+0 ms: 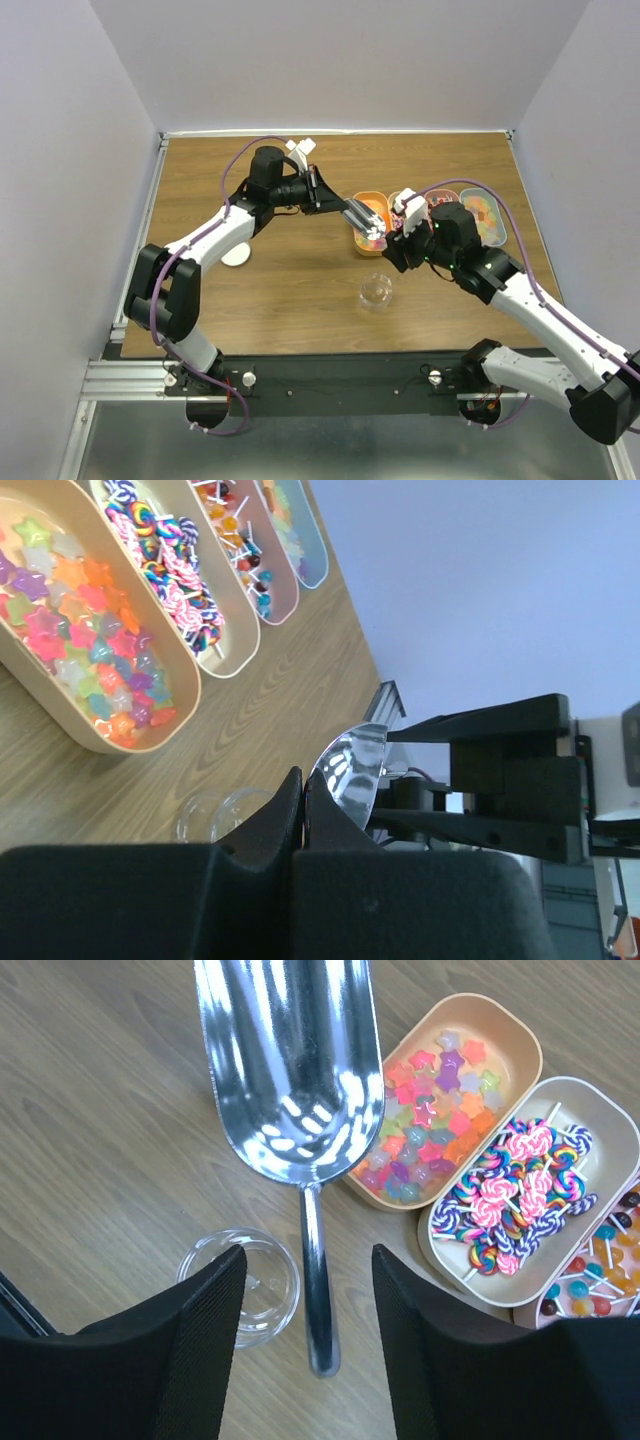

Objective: Pack the candies
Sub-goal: Adjust the spatula.

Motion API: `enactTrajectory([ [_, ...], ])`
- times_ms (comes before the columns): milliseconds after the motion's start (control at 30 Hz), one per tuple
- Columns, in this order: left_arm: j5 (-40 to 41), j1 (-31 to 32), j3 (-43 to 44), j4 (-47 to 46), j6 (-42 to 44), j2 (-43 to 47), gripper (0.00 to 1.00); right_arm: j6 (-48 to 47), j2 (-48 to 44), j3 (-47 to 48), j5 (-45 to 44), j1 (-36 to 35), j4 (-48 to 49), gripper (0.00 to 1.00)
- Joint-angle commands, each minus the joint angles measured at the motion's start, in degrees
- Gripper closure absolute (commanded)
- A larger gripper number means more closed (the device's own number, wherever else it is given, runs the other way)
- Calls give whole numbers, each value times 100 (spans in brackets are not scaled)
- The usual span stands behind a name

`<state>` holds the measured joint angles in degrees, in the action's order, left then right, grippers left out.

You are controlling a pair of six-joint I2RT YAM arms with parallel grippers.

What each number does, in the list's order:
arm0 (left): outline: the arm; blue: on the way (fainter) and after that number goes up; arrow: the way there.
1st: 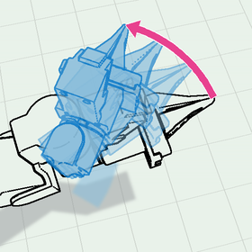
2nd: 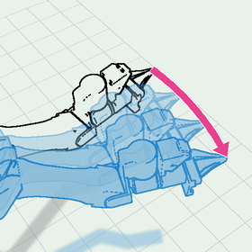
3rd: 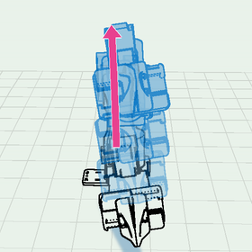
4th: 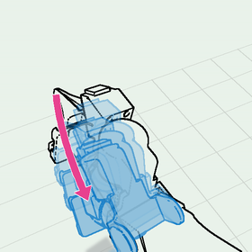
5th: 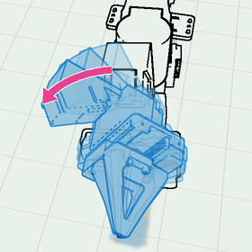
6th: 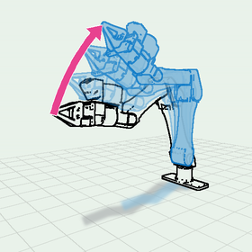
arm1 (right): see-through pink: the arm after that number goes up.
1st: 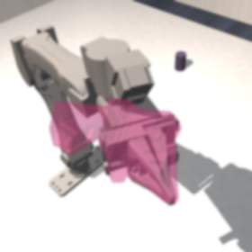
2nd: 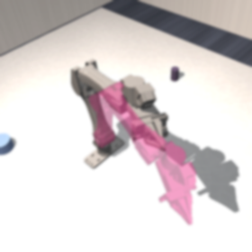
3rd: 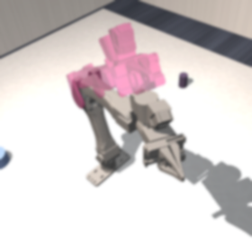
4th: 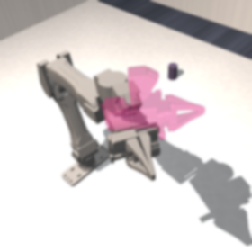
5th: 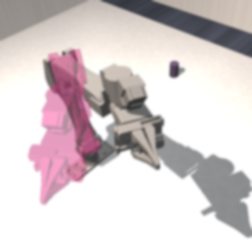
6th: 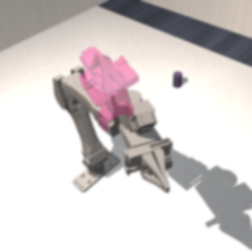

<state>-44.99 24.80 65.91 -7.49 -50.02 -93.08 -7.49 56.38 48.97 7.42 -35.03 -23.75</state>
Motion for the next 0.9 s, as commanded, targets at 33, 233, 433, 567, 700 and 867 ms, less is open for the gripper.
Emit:
enactTrajectory([
  [33, -379, -28, -78, -394, -403, 264, 100, -95, 207, -45, 163, 4, 335, 47],
  [233, -396, -45, -96, -412, -447, 255, 100, -113, 224, -19, 207, 5, 353, 71],
  [433, -458, -71, -192, -526, -526, 229, 100, -51, 137, -2, 233, 5, 336, 99],
  [567, -336, -142, -280, -526, -465, 316, 61, -42, 136, 182, 304, 5, 152, 99],
  [700, 95, -378, -220, -44, 24, 527, 24, 10, 478, 595, 102, 5, -488, 99],
  [867, 1803, -608, 176, 1230, 1308, 878, 15, 221, 1260, 1280, -319, 5, -1306, 99],
])
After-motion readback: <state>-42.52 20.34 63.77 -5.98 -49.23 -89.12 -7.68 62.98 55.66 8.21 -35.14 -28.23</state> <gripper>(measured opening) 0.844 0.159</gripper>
